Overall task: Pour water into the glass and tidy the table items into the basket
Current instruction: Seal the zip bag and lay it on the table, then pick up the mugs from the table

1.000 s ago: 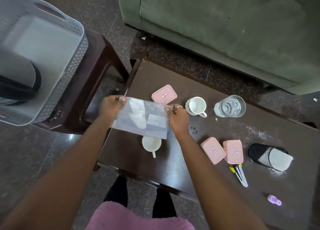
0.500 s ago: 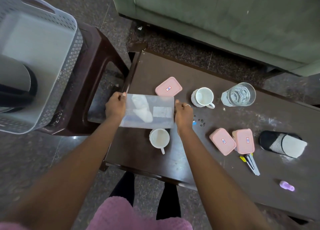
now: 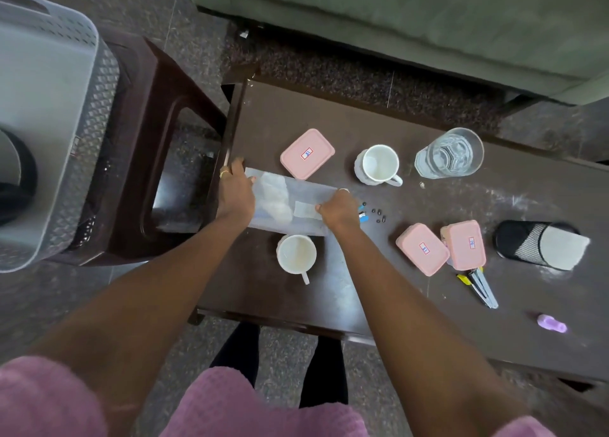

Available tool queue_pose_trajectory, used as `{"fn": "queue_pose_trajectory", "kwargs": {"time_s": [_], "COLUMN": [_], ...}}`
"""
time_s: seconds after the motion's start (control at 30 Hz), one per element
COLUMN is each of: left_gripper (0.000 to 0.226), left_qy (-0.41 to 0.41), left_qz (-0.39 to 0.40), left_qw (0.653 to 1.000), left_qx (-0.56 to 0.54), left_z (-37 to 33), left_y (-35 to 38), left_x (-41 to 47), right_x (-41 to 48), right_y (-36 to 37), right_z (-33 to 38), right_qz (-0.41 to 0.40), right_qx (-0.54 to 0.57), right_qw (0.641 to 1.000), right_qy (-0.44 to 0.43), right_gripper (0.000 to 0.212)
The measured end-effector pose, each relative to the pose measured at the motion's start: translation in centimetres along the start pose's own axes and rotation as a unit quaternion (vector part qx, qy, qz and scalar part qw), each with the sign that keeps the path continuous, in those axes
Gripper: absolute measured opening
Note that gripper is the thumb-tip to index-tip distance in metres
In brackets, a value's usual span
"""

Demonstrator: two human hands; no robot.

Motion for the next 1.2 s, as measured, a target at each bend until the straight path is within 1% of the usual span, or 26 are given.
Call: {"fn": "queue_pose_trajectory", "kwargs": {"time_s": [0.1,0.17,0.23,0.3,0.37,0.43,0.5,0.57,0.67,0.73,0.8,0.9,0.97,1.03,1.1,1.13,1.2], "left_gripper": [0.044,0.043,0.042,0.04,0.037,0.035,0.032,0.029,0.026,0.024,0.025,0.038,0.056,0.079,0.097,0.104,0.113], "left_qy": [0.029,0.032,0.013,-0.007,-0.015,0.002,0.048,0.109,0.225,0.283,0.328,0.36,0.367,0.372,0.385,0.389,0.394], "left_qz": [-0.03,-0.056,-0.074,-0.1,-0.127,-0.141,-0.133,-0.118,-0.079,-0.068,-0.046,0.066,0.14,0.189,0.209,0.211,0.202], "left_qw": [0.999,0.998,0.997,0.994,0.991,0.99,0.99,0.987,0.971,0.957,0.944,0.93,0.919,0.909,0.897,0.894,0.892], "left_qx": [-0.007,-0.029,-0.004,0.044,0.04,0.023,0.011,-0.002,-0.016,-0.008,-0.007,-0.017,-0.004,0.026,0.056,0.065,0.086], "left_z": [-0.7,-1.0,-1.0,-1.5,-3.0,-5.2,-8.8,-12.8,-19.4,-23.0,-26.4,-31.2,-33.5,-35.6,-37.6,-38.4,-39.6], "left_y": [-0.3,-0.8,-1.0,-1.0,-0.7,0.0,1.4,3.1,6.4,8.1,10.1,14.7,17.8,20.6,22.8,23.6,24.7], "left_x": [0.6,1.2,1.3,0.6,-1.1,-2.8,-4.8,-7.2,-11.3,-13.6,-15.6,-17.5,-18.1,-18.4,-18.8,-18.9,-18.9], "right_x": [0.3,0.3,0.0,-0.8,-1.7,-2.4,-2.9,-3.5,-4.8,-5.7,-6.5,-7.1,-7.1,-6.5,-5.2,-4.6,-3.6], "right_y": [-0.8,-1.2,-1.5,-2.0,-3.1,-3.8,-5.4,-7.7,-12.5,-15.6,-19.0,-24.1,-26.8,-28.9,-30.3,-30.6,-30.7], "right_z": [0.7,1.0,1.0,0.9,0.4,-0.4,-2.2,-4.4,-8.1,-10.4,-13.3,-18.8,-21.9,-25.0,-27.8,-28.6,-29.0], "right_qz": [-0.04,-0.053,-0.066,-0.108,-0.156,-0.176,-0.19,-0.221,-0.297,-0.353,-0.403,-0.476,-0.502,-0.495,-0.449,-0.423,-0.391], "right_qx": [0.04,0.035,-0.007,-0.08,-0.116,-0.117,-0.097,-0.075,-0.038,-0.016,0.009,0.07,0.082,0.092,0.104,0.105,0.091], "right_qw": [0.998,0.996,0.995,0.985,0.971,0.965,0.965,0.961,0.939,0.92,0.903,0.872,0.861,0.861,0.876,0.887,0.906], "right_qy": [-0.036,-0.057,-0.078,-0.111,-0.14,-0.156,-0.155,-0.15,-0.167,-0.169,-0.15,-0.087,-0.015,0.068,0.139,0.155,0.135], "right_gripper": [0.034,0.04,0.045,0.051,0.049,0.043,0.037,0.031,0.023,0.016,0.013,0.02,0.027,0.039,0.05,0.051,0.045]}}
Point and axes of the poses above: each hand's wrist, its own x-axis towards the middle knuckle, its own y-axis out of the palm, z = x × y, the point moved 8 cm from there along x, towards the middle knuckle, and after that the axes turned 4 degrees about z, right-handed, at the moved point
